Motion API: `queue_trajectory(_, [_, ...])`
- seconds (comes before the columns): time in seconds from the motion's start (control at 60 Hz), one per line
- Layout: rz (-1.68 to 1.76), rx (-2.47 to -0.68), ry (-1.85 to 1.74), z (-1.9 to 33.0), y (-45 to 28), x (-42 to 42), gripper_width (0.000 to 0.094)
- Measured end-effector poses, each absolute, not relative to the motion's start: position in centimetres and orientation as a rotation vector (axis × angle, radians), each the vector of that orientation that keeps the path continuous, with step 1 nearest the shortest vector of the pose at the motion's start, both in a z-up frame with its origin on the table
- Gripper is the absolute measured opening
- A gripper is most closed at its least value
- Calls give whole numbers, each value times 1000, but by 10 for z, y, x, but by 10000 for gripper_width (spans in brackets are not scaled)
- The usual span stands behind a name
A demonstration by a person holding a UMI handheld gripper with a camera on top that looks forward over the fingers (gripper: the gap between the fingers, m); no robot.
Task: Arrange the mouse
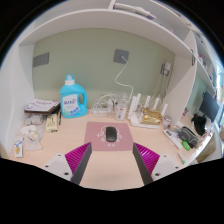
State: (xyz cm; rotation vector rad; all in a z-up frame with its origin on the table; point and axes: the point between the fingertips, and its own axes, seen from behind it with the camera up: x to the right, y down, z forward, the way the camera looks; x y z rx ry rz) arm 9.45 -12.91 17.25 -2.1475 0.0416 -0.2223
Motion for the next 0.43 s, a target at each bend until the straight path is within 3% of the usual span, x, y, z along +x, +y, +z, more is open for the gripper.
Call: queue_trajectory(0.433, [-237, -2123, 48, 193, -179, 85, 848])
